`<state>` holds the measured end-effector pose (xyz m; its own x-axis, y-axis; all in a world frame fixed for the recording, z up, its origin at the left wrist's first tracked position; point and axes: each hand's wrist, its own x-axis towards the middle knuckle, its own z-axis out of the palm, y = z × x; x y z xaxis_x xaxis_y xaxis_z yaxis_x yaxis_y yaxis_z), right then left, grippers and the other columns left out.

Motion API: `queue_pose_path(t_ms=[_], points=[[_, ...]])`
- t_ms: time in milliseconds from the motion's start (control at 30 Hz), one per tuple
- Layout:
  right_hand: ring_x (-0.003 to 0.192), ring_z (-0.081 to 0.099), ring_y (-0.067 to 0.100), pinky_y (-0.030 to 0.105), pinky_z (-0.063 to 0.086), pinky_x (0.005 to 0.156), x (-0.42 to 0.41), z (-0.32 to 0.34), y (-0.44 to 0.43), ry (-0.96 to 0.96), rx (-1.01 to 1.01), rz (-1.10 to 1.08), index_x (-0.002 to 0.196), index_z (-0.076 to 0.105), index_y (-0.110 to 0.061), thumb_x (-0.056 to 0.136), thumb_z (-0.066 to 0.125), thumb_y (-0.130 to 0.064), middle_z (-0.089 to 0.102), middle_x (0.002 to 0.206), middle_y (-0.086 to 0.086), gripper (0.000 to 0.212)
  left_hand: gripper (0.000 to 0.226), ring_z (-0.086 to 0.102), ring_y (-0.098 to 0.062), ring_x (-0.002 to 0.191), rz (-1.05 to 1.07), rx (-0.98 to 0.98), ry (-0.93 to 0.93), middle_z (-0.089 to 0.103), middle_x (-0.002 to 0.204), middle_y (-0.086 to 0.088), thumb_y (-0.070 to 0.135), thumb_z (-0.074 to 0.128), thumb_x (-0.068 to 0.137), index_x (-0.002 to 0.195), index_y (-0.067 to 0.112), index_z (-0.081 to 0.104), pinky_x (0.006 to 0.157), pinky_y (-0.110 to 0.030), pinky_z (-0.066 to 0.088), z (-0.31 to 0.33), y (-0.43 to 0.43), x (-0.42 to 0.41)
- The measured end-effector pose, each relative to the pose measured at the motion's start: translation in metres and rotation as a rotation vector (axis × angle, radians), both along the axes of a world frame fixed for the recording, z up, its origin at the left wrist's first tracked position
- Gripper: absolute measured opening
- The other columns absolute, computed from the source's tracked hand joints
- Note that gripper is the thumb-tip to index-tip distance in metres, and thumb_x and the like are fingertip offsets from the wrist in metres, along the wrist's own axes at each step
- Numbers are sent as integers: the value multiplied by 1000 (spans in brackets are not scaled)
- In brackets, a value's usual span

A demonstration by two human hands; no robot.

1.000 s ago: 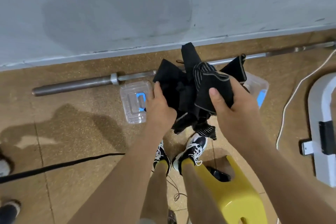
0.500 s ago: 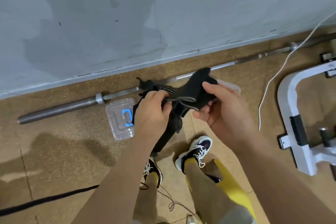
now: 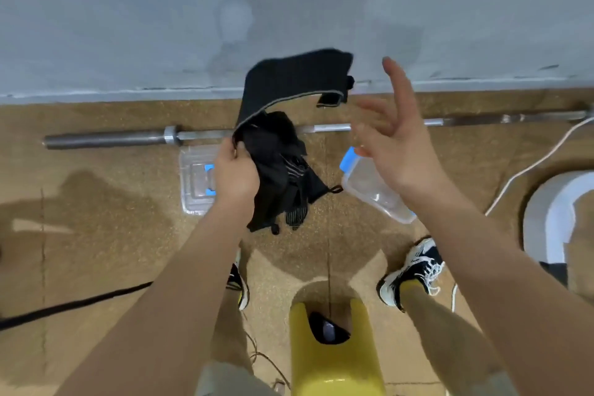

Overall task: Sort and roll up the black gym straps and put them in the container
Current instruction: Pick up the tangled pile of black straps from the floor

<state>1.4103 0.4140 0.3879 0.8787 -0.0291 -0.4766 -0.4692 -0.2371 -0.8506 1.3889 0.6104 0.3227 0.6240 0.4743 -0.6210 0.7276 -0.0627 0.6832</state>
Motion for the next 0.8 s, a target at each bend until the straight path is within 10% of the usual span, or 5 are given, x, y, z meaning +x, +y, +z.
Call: queue_pose_path(t_ms=[167, 333, 467, 800], points=[[135, 44, 4, 33, 51, 98, -33, -73, -33, 293, 148, 237, 153, 11, -48, 90, 69, -12, 39, 153, -7, 93, 26, 64, -30, 110, 36, -145, -98, 69, 111, -10, 28, 41, 104, 96, 30, 66, 101, -51, 50, -36, -51, -15], [106, 65, 9, 27, 54, 85, -53, -159, -12, 435, 306, 284, 140, 43, -39, 94, 66, -17, 68, 118, -3, 56, 25, 66, -29, 107, 129, -307, -159, 70, 113, -11, 27, 43, 105, 95, 27, 66, 96, -48, 53, -84, -51, -7], [95, 72, 15, 32, 54, 88, -52, -211, 17, 435, 350, 232, 107, 65, -28, 99, 58, -17, 73, 87, 0, 16, 11, 62, -15, 77, 96, -130, -111, 64, 91, 1, 25, 46, 103, 96, 23, 53, 50, -22, 49, -131, -25, 3], [62, 64, 13, 19, 47, 54, -52, -258, 21, 232, 59, 160, 104, 65, -15, 97, 49, -7, 68, 78, 3, 19, 23, 52, -12, 55, -634, 178, -22, 63, 74, -4, -1, 49, 88, 93, 16, 63, 48, -19, 40, -127, -6, 24]])
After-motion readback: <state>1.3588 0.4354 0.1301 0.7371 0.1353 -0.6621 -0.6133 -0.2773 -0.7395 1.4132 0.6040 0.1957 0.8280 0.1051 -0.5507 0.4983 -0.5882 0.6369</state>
